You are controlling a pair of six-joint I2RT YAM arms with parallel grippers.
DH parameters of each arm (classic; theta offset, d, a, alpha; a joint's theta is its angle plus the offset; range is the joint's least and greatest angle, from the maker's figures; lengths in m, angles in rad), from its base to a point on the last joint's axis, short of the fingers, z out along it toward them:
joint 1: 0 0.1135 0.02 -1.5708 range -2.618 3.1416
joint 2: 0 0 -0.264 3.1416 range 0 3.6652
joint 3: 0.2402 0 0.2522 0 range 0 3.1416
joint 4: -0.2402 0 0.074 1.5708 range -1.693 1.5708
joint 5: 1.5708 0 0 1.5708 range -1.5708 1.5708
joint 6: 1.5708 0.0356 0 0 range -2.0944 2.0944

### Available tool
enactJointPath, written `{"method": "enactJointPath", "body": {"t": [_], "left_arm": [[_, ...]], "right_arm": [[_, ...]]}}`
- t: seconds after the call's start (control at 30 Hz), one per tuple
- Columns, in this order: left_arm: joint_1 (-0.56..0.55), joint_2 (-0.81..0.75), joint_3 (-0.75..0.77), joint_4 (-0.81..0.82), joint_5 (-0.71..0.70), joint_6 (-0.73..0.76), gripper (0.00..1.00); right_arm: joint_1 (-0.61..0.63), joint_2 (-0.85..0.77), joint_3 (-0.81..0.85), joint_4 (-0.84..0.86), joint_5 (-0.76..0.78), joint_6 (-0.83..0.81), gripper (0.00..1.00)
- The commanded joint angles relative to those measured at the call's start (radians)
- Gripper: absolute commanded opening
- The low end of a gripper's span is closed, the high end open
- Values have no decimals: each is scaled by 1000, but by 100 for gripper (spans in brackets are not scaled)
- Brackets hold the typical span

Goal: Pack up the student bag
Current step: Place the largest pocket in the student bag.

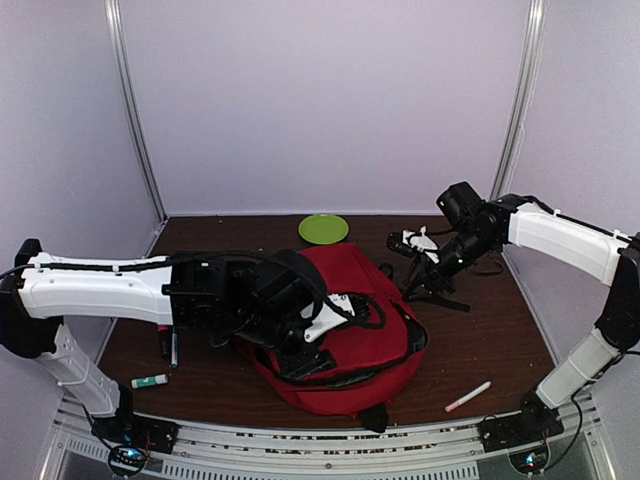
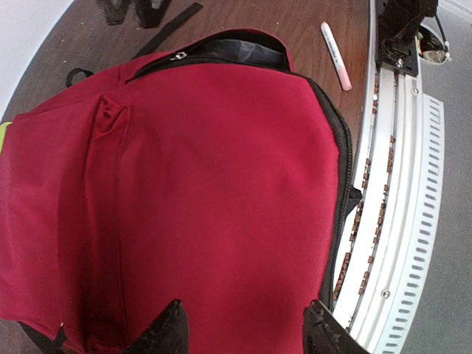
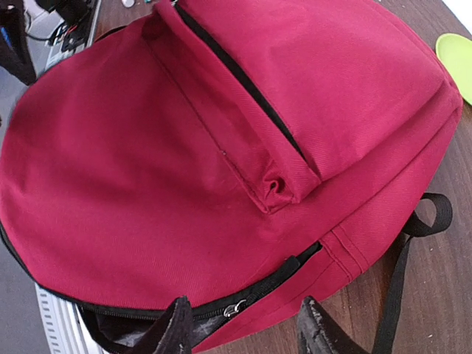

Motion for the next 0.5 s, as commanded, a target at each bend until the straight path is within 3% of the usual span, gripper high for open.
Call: {"method": "enactJointPath", "body": {"t": [0.0, 0.23, 0.47], "left_arm": [[0, -76, -54, 59, -98, -52, 57], [81, -151, -125, 35, -264, -256, 71], [163, -158, -181, 80, -302, -378, 71]], "right_arm": [[7, 4, -14, 56, 40, 100, 49], [29, 61, -8, 40, 133, 150, 48], [65, 105, 1, 37, 215, 163, 48]]}}
